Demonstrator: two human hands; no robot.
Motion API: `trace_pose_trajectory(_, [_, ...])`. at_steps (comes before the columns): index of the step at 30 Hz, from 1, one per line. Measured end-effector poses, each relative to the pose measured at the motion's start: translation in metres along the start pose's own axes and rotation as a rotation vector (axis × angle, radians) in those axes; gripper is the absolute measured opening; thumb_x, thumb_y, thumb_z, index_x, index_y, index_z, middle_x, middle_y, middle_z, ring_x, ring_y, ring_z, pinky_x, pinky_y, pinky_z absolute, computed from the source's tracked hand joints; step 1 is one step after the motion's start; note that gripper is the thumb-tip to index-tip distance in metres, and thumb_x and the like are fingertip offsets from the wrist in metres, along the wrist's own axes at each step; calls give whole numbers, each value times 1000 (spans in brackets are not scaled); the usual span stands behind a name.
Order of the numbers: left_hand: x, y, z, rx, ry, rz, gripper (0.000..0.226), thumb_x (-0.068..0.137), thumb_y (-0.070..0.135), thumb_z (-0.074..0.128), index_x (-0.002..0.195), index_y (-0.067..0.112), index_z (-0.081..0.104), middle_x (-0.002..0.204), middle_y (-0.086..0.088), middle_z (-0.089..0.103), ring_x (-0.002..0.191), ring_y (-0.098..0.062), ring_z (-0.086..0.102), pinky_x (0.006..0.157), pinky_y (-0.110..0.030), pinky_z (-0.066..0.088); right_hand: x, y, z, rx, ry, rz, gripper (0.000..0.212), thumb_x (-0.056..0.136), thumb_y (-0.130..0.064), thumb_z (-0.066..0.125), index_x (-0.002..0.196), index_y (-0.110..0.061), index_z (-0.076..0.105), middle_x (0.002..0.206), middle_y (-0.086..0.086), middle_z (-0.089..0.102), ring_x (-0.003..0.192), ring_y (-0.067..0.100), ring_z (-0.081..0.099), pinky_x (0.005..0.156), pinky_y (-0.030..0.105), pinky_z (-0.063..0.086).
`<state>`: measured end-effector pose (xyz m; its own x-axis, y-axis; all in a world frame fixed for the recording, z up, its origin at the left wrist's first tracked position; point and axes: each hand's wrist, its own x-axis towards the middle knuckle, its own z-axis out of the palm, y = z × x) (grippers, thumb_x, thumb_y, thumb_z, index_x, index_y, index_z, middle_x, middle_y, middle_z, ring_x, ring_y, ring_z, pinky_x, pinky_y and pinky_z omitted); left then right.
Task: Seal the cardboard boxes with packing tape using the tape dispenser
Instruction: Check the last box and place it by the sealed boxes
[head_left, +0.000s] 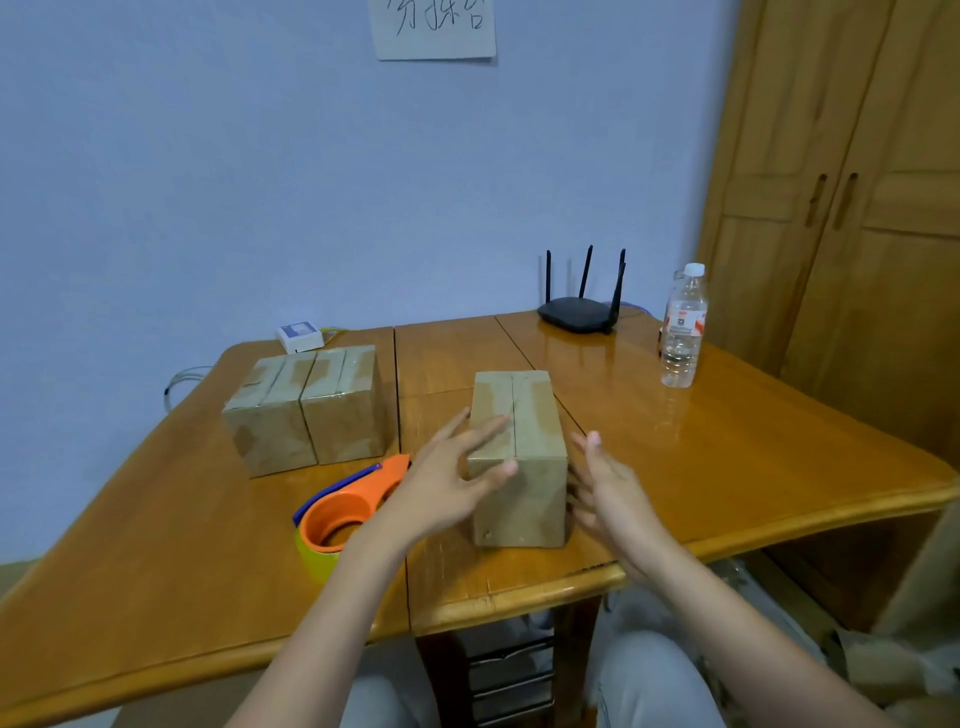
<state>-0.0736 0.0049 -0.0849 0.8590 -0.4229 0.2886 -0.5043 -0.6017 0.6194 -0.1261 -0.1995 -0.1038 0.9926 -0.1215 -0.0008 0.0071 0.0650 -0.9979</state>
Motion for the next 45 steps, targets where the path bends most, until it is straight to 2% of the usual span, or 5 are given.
trace_pose_trajectory(12, [1, 25, 24, -1272, 365, -324, 41, 100, 42, 46, 132, 16, 52, 128, -8, 65, 118, -26, 63, 90, -44, 58, 9, -41, 14, -241, 17, -186, 74, 86, -51, 72, 149, -32, 37, 144, -10, 53, 131, 13, 52, 99, 27, 51])
trace_pose_trajectory(15, [-1, 21, 25, -943, 280, -380, 59, 88, 67, 52, 130, 25, 49, 134, -5, 56, 120, -21, 59, 97, -46, 55, 13, -41, 14, -258, 81, -275, 72, 81, -30, 83, 142, -26, 45, 113, -22, 59, 105, -3, 59, 75, 10, 51])
trace_pose_trajectory(21, [-8, 8, -10, -148, 371, -49, 75, 84, 48, 73, 147, 47, 33, 153, 18, 27, 136, 1, 28, 111, -28, 31, 27, -60, 4, -912, -108, -318, 101, 80, -28, 83, 159, -36, 20, 166, -10, 16, 155, 16, 8, 124, 41, 13])
trace_pose_trajectory(32, [-14, -15, -5, -204, 240, -63, 26, 86, 52, 68, 112, 48, 71, 128, 21, 46, 104, 6, 59, 90, -16, 51, 39, -31, 4, -717, -198, -358, 45, 91, -47, 67, 134, -34, 63, 157, -16, 38, 146, 8, 33, 123, 45, 26])
trace_pose_trajectory(45, [-13, -15, -26, -85, 170, -44, 37, 98, 49, 53, 135, 47, 55, 141, 17, 53, 113, 8, 55, 93, -18, 48, 20, -61, 33, -1092, -66, -308, 64, 91, -58, 59, 148, -29, 49, 157, -1, 41, 152, 25, 23, 123, 48, 19])
